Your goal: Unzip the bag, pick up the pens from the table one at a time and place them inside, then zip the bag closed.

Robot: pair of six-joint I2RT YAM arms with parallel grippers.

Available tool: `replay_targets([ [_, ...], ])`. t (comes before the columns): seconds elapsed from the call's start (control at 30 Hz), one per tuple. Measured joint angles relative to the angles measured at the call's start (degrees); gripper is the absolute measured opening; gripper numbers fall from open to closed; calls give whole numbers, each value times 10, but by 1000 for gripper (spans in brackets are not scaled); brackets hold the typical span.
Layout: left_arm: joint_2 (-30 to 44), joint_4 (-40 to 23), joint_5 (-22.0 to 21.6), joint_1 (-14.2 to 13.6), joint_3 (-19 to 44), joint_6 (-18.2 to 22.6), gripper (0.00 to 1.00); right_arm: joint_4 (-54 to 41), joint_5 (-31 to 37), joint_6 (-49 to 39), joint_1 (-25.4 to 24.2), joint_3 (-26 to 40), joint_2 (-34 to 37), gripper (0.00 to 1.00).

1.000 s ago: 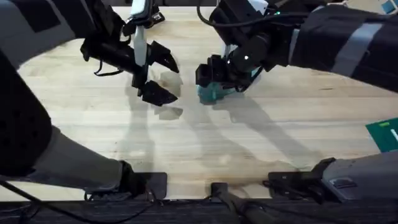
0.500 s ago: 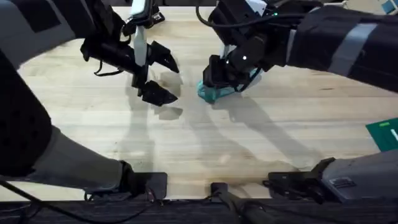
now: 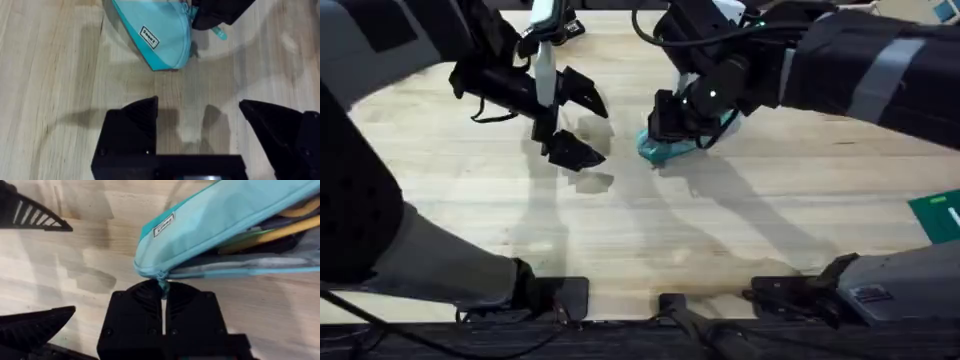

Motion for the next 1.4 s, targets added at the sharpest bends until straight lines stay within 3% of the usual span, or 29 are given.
replay_targets([
  [0.23, 0, 0, 0, 0, 0, 0, 993, 0, -41, -48, 0, 0, -4, 33],
  [0.4, 0, 0, 5, 0, 0, 0, 993, 19, -54, -75, -5, 0, -54, 33],
  [0.83, 0, 19, 81, 0, 0, 0, 993, 58, -65, -79, -35, -2, -79, 32],
  [1.0, 0, 51, 95, -13, 0, -2, 993, 83, -65, -79, -37, -4, -79, 32],
  [1.1, 0, 88, 96, -28, 0, -24, 993, 92, -65, -79, -38, -5, -79, 32],
  [1.13, 0, 133, 96, -39, 0, -55, 993, 96, -65, -79, -38, -5, -79, 32],
  [1.23, 0, 176, 96, -50, 0, -91, 993, 96, -65, -79, -38, -6, -79, 32],
  [1.4, 10, 210, 96, -70, 0, -143, 993, 96, -65, -79, -38, -6, -79, 32],
])
